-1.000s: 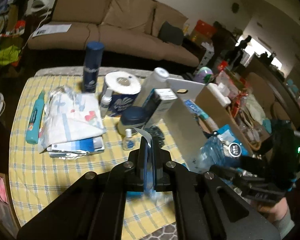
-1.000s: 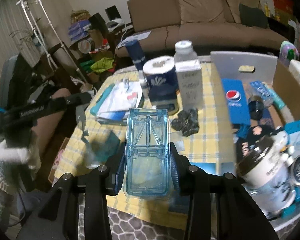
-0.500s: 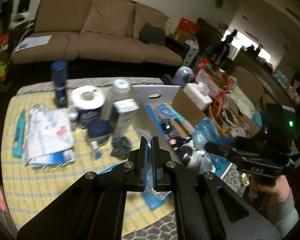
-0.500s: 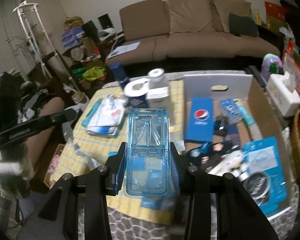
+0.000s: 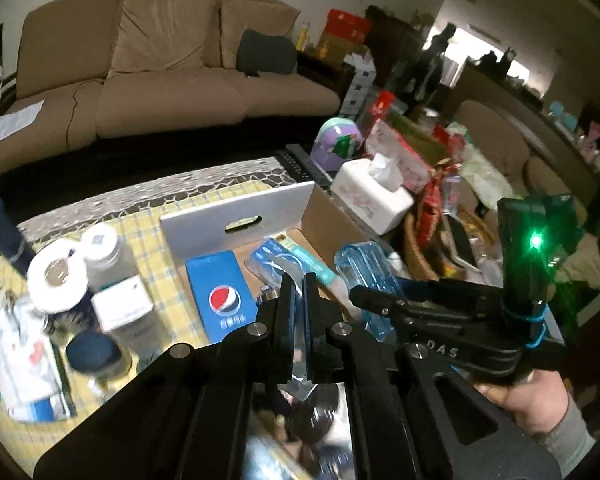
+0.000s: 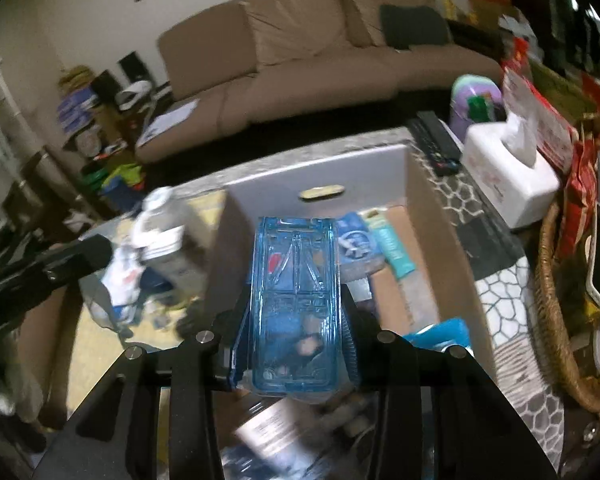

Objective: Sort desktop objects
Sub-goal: 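Carry the case and tissue packet into the cardboard box and open both tools, then withdraw both tools from the cardboard box back over the table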

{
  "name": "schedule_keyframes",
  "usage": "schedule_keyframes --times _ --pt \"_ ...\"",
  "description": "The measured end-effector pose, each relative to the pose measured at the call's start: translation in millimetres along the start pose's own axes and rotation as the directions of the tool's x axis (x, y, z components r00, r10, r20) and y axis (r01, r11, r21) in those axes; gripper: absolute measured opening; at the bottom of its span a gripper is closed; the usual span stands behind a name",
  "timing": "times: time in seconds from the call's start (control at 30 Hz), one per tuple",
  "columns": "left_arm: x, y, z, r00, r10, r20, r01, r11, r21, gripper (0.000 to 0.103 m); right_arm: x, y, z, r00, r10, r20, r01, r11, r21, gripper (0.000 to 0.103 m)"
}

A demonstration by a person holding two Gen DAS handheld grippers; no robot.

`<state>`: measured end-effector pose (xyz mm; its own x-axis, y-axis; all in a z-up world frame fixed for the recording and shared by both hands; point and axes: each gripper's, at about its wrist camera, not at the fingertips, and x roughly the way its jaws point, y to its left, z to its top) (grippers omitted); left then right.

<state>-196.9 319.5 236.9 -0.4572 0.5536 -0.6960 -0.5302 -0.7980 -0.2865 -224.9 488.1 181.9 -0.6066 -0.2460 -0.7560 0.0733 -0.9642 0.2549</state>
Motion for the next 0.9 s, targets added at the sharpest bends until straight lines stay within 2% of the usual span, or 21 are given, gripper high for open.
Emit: schedule_keyframes --times 0.17,0.33,0.43,0.47,0.53,0.6,0.67,0.73,0.87,0.9 --pt "50.8 7.7 4.5 0.998 0.053 -0.042 -0.053 0.999 0.012 0.003 47.5 -27.6 10.3 0.999 -0.018 -0.040 0.019 0.999 0.043 0.039" --pt "88.6 19.8 -12.4 0.989 0.101 -0.107 -0.097 0.994 0.039 0.004 97.2 -45.6 4.0 0.986 -0.070 -0.154 0.078 0.996 0.047 0.040" --pt "102.8 22.9 -24.6 0.985 0.113 -0.133 -0.107 0.993 0.051 0.006 113.7 -52.7 -4.3 0.975 -0.088 -0.203 0.099 0.994 0.042 0.040" --pt "106.1 23.3 -27.3 0.983 0.117 -0.140 -0.111 0.992 0.052 0.009 116.3 -53.4 -6.6 0.972 -0.093 -0.214 0.103 0.994 0.038 0.041" --pt "108.2 24.3 -30.8 0.983 0.118 -0.142 -0.113 0.993 0.046 0.033 119.4 -56.2 -10.3 0.970 -0.098 -0.222 0.109 0.993 0.037 0.042" --pt "105.1 24.8 -34.6 0.985 0.110 -0.136 -0.106 0.994 0.038 0.042 118.4 -58.2 -12.3 0.971 -0.088 -0.224 0.102 0.994 0.049 0.043" --pt "100.6 24.7 -35.6 0.985 0.105 -0.137 -0.101 0.994 0.034 0.043 111.7 -56.8 -12.1 0.973 -0.094 -0.210 0.107 0.993 0.051 0.051" --pt "92.4 24.7 -36.3 0.986 0.101 -0.130 -0.097 0.995 0.030 0.049 101.4 -52.9 -9.7 0.976 -0.103 -0.191 0.113 0.993 0.043 0.051" --pt "64.2 27.5 -41.2 0.991 0.091 -0.100 -0.089 0.996 0.015 0.055 77.5 -40.5 -5.4 0.984 -0.099 -0.151 0.103 0.994 0.021 0.053" --pt "54.4 29.4 -44.5 0.992 0.091 -0.092 -0.090 0.996 0.012 0.060 70.7 -36.1 -5.2 0.985 -0.097 -0.141 0.100 0.995 0.013 0.053"
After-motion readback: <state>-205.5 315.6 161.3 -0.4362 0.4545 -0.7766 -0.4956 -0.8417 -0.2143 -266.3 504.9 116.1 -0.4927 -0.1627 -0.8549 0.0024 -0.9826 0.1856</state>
